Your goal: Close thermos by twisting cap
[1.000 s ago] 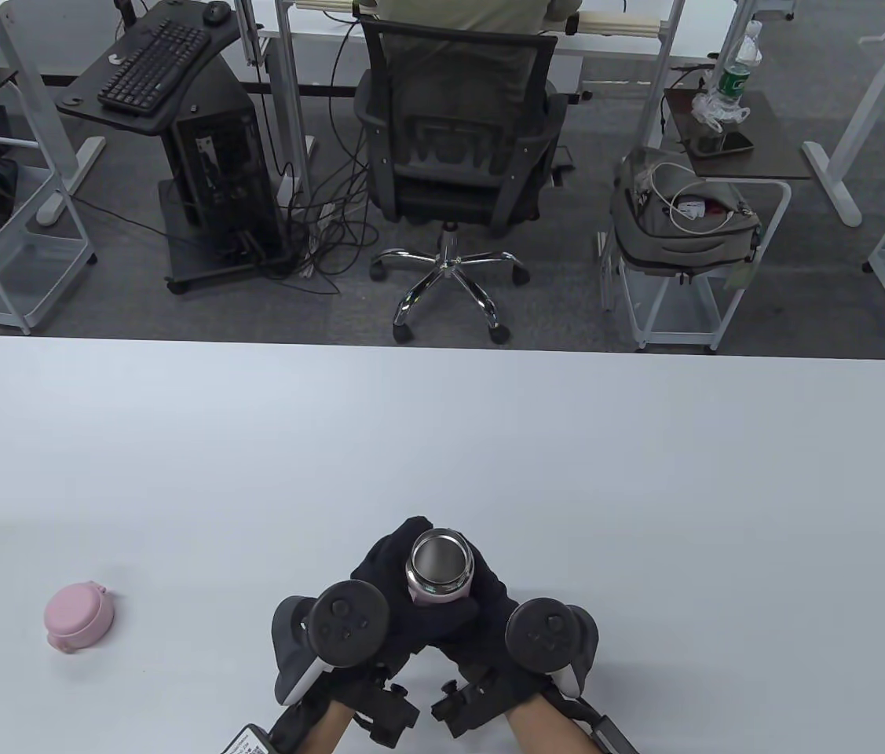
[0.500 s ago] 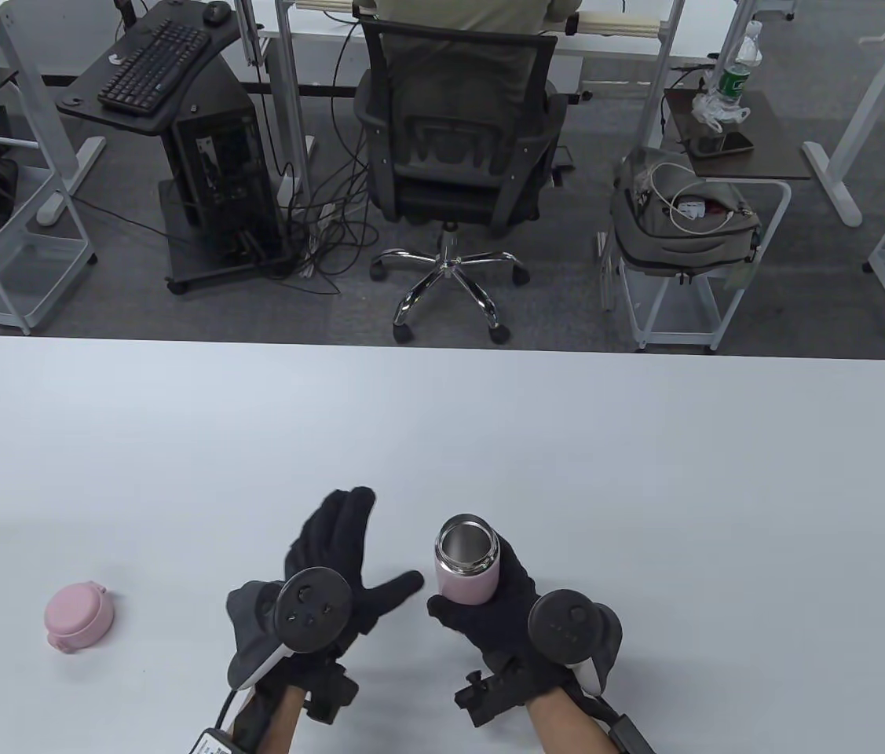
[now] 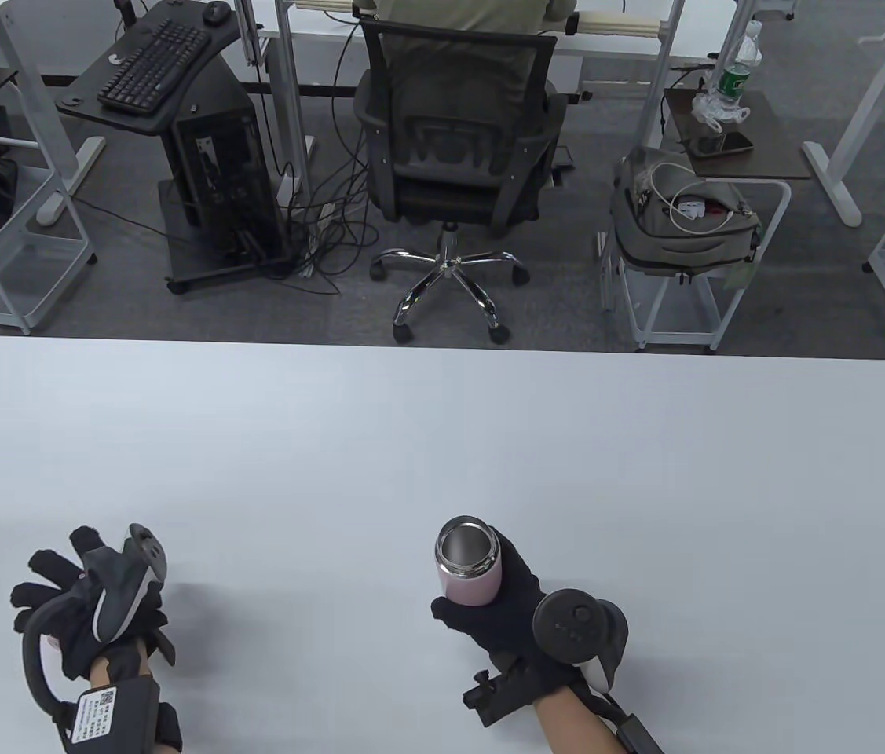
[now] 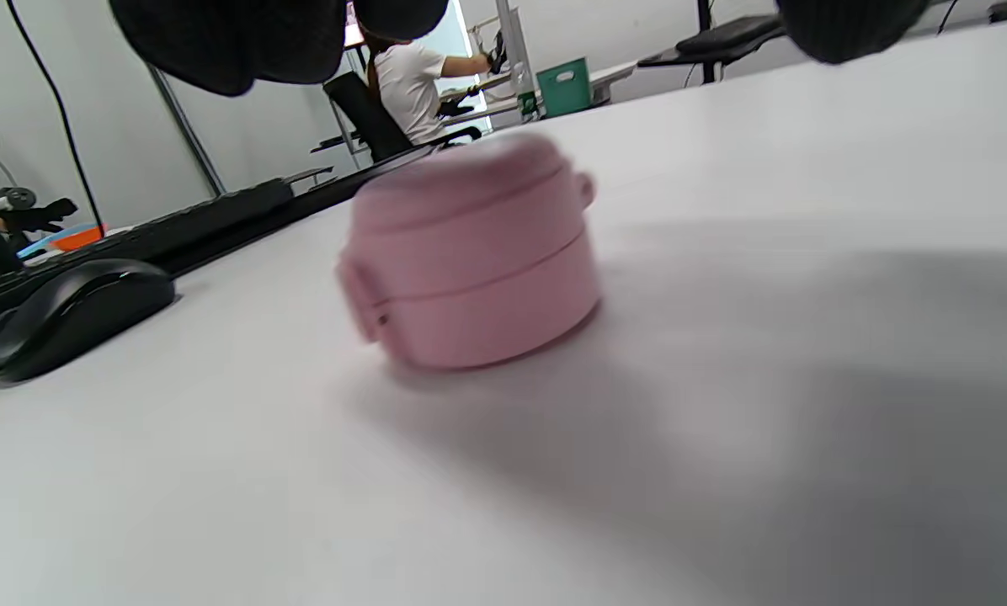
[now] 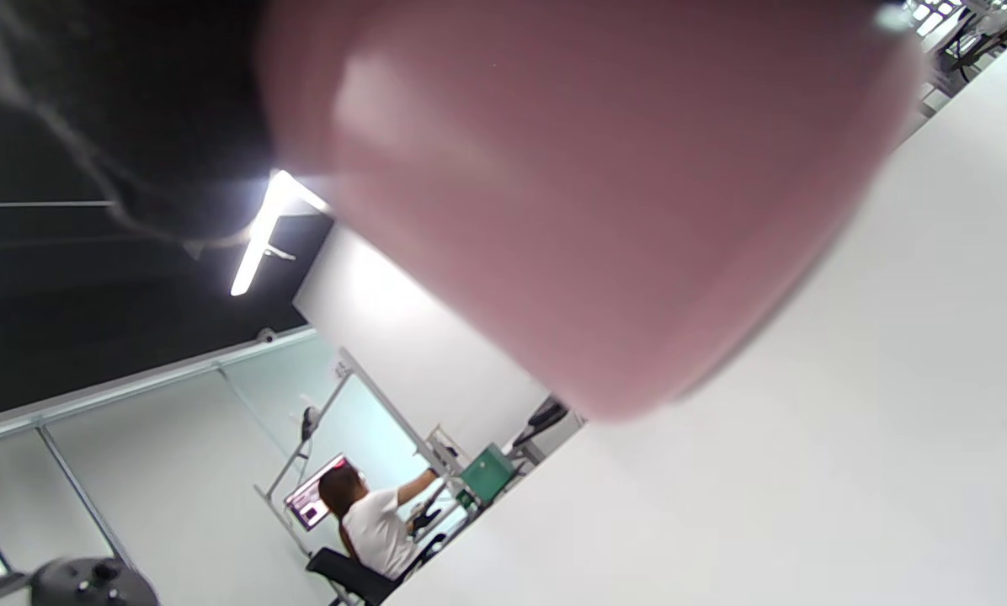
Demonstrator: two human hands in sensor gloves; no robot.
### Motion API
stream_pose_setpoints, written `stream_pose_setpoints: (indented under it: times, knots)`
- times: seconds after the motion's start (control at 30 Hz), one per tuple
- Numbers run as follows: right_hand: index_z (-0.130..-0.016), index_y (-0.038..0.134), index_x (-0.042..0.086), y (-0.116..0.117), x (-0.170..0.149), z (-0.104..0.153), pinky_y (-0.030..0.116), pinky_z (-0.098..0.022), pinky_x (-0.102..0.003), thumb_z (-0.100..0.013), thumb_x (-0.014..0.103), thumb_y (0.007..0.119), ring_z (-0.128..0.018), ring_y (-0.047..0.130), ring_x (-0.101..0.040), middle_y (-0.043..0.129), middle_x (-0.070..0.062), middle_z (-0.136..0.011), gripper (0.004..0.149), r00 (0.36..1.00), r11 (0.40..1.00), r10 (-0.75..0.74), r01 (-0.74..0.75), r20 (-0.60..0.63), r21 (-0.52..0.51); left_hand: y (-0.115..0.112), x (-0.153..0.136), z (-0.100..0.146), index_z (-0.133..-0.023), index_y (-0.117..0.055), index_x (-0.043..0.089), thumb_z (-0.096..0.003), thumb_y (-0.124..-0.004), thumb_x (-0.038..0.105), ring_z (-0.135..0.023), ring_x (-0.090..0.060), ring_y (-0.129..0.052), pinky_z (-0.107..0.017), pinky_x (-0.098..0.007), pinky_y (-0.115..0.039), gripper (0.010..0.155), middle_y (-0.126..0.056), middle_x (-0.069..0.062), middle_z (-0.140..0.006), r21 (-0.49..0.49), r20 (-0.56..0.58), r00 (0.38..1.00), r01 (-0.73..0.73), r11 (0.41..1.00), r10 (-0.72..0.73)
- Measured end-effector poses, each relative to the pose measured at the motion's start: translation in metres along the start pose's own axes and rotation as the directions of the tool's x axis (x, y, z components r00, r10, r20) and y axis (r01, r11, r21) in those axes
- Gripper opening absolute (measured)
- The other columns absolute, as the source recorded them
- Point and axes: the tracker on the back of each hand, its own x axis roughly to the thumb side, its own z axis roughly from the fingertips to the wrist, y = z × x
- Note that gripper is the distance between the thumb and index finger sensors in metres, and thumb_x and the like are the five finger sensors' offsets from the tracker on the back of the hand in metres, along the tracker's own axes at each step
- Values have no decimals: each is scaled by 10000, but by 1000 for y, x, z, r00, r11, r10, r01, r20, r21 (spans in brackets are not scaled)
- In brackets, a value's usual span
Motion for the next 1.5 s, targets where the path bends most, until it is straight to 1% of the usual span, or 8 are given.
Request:
stream_pose_setpoints:
  times: [0.37, 0.57, 0.7, 0.9, 1.07, 1.27, 1.37, 1.5]
  knots:
    - [-1087, 242, -24, -1, -4, -1, 629, -620, -645, -266, 597, 836, -952, 531, -573, 391, -360, -1074, 1189, 999, 999, -38, 38, -30, 4, -22, -5, -9, -1226, -254, 326, -625, -613, 607, -1061, -407, -700, -739, -593, -687, 754, -451, -249, -1253, -115, -62, 998, 8, 993, -15]
    - [-1086, 244, -26, -3, -8, 0, 628, -618, -647, -266, 595, 837, -949, 531, -576, 392, -362, -1073, 1188, 998, 999, -46, 46, -50, -6, -19, 1, -10, -1219, -316, 323, -627, -625, 579, -1004, -390, -746, -714, -547, -727, 714, -534, -266, -1202, -69, -44, 999, 4, 998, -7]
    - [-1087, 243, -25, -2, -8, -1, 628, -618, -648, -265, 594, 838, -949, 530, -575, 392, -362, -1073, 1189, 998, 999, -42, 42, -50, 0, -2, 16, 0, -1198, -368, 358, -602, -668, 605, -967, -378, -759, -693, -531, -736, 711, -569, -271, -1165, 21, 20, 999, -27, 999, 27]
    - [-1087, 243, -22, 2, -8, 0, 627, -618, -649, -263, 593, 839, -949, 529, -575, 391, -361, -1073, 1189, 999, 999, -20, 22, -43, 34, 66, 64, 60, -1175, -433, 429, -561, -682, 682, -914, -311, -812, -663, -480, -773, 708, -637, -218, -1141, 231, 293, 943, -229, 946, 157]
    - [-1087, 245, -24, 0, -8, 2, 626, -616, -651, -263, 592, 840, -948, 529, -577, 393, -363, -1072, 1188, 999, 1000, 2, -1, -37, 31, 119, 82, 132, -1178, -463, 440, -562, -665, 704, -911, -287, -825, -668, -475, -778, 700, -659, -206, -1133, 261, 568, 750, -556, 789, 340]
    - [-1087, 245, -27, 2, -10, 1, 625, -614, -653, -264, 592, 840, -947, 529, -579, 392, -365, -1071, 1189, 999, 999, 20, -19, -35, 36, 160, 72, 205, -1195, -492, 444, -570, -633, 732, -876, -271, -854, -647, -460, -795, 702, -699, -204, -1119, 208, 778, 527, -729, 652, 341]
    - [-1087, 246, -27, 6, -9, 1, 626, -613, -654, -265, 592, 841, -946, 529, -579, 393, -367, -1071, 1188, 999, 997, 45, -43, -28, 57, 171, 79, 232, -1198, -510, 448, -568, -635, 735, -875, -265, -864, -649, -460, -798, 704, -712, -195, -1124, 167, 844, 462, -709, 685, 272]
    - [-1087, 246, -27, 10, -5, 2, 626, -613, -653, -266, 591, 841, -945, 530, -580, 394, -367, -1070, 1188, 998, 995, 58, -58, -9, 76, 173, 100, 254, -1194, -519, 456, -560, -647, 732, -884, -257, -870, -657, -460, -800, 704, -721, -178, -1132, 195, 873, 466, -605, 772, 145]
